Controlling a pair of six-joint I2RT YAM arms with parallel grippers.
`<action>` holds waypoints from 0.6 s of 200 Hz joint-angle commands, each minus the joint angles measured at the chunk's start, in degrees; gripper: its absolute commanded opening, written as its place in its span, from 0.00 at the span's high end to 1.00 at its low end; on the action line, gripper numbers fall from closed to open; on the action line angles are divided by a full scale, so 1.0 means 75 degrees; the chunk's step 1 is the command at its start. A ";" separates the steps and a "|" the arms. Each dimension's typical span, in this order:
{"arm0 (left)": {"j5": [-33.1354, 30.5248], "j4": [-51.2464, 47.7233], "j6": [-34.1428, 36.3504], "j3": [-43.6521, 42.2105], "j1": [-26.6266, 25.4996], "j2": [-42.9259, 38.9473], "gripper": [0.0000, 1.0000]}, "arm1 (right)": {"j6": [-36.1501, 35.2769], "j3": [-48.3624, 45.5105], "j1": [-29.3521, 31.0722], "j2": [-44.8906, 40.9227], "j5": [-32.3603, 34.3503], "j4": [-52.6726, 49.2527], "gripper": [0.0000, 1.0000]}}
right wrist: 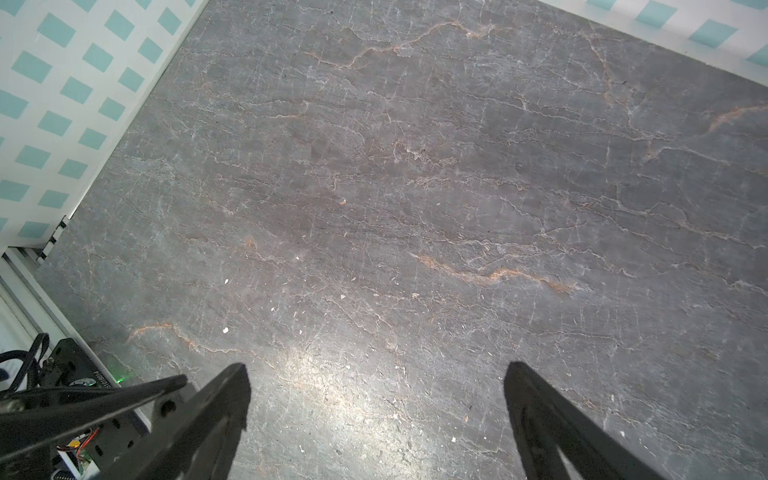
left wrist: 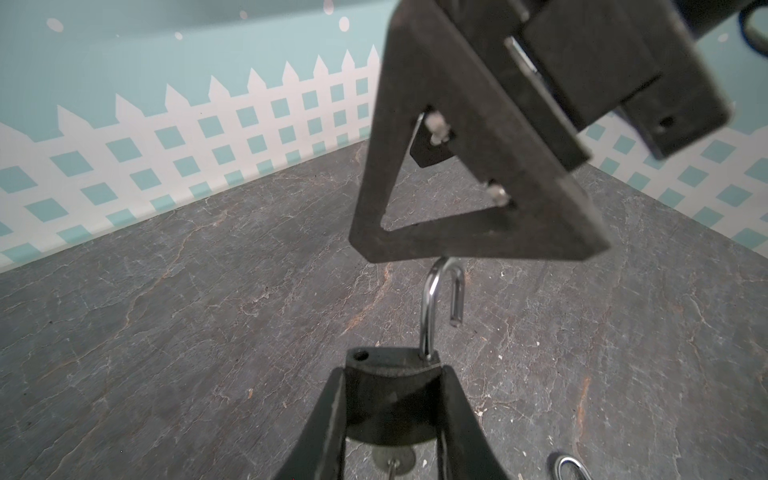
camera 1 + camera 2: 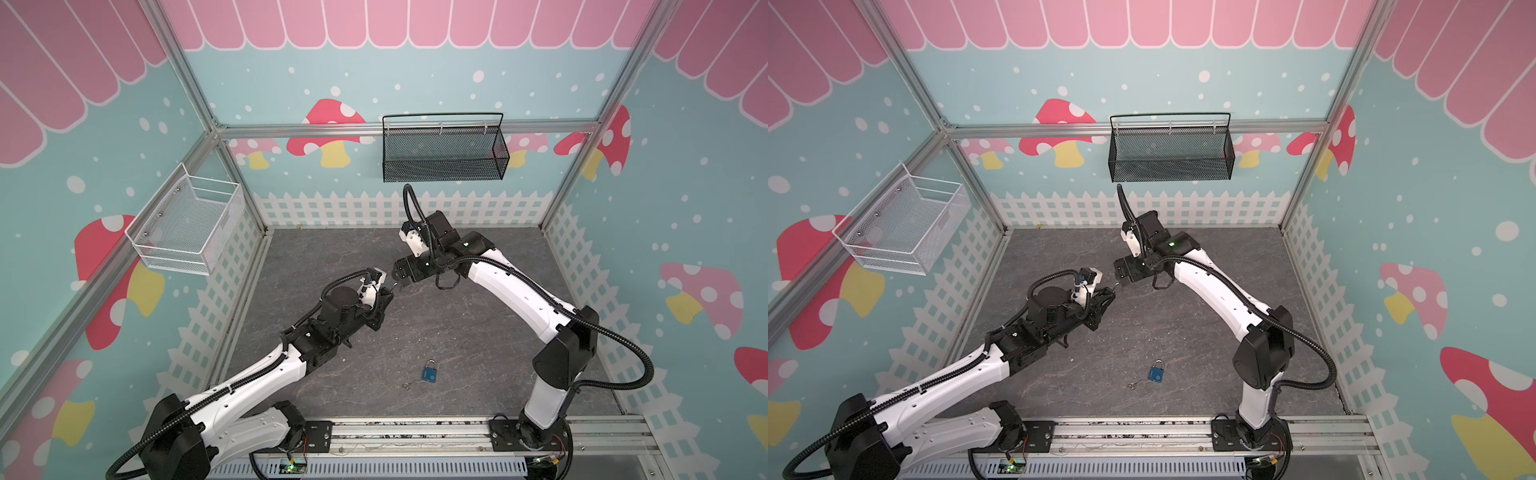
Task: Unlock with the key
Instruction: 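Reach the open right gripper toward the padlock shackle above the left gripper, then pull the black padlock's shackle up with the right gripper while the left holds it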
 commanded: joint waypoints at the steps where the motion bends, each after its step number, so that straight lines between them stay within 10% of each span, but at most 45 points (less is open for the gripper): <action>1: -0.0150 0.0518 0.0106 0.0013 0.0005 -0.0187 1.00 | -0.0264 -0.0133 -0.0004 -0.0245 -0.0412 -0.0379 0.02; 120: -0.1541 -0.1020 -0.0959 0.0851 0.0040 0.0739 1.00 | 0.0154 -0.1580 -0.0310 -0.1337 0.0310 0.0091 0.02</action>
